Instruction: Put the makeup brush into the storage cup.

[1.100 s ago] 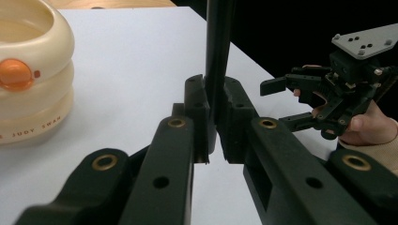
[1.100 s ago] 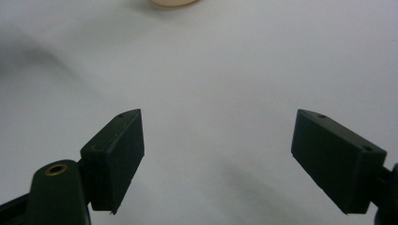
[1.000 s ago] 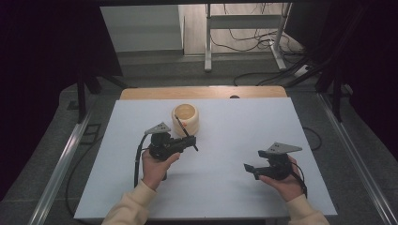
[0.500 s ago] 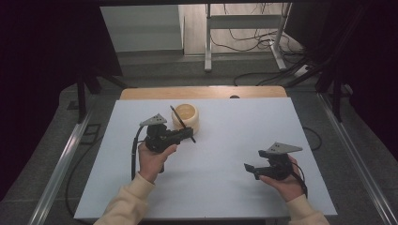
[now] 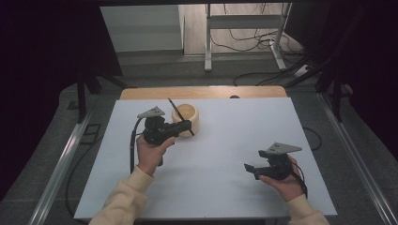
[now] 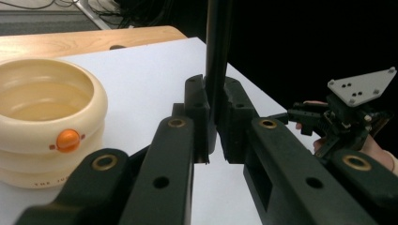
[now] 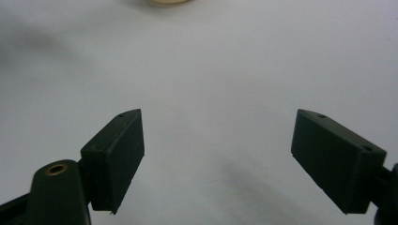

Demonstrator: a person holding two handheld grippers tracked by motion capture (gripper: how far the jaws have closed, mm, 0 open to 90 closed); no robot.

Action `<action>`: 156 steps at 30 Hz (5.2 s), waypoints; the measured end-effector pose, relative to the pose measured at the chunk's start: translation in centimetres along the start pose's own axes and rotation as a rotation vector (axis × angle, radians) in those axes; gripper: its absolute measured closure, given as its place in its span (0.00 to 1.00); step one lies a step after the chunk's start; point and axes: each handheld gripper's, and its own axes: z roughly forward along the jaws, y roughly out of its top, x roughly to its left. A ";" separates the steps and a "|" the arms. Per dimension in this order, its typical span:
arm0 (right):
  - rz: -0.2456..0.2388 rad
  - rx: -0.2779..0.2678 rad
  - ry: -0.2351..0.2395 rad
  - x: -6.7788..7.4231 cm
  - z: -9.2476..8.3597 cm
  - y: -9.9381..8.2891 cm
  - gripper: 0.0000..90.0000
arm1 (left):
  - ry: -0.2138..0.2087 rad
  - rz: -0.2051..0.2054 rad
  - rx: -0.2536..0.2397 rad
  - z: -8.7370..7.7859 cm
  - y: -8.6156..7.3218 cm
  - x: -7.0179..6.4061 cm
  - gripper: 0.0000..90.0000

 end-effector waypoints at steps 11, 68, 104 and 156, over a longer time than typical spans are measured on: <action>-0.003 0.004 0.001 0.0 0.1 0.0 0.20 | 0.017 0.005 -0.015 -0.4 1.2 0.4 0.92; 0.002 0.001 -0.013 -0.1 0.1 -0.2 0.19 | 0.126 -0.033 0.002 1.3 3.9 4.2 0.92; 0.011 0.002 -0.003 -0.4 0.1 -0.2 0.16 | 0.186 -0.070 0.024 3.5 4.0 7.0 0.92; -0.004 0.027 -0.003 -0.2 0.4 -0.3 0.16 | 0.271 -0.026 0.063 6.1 1.9 8.1 0.17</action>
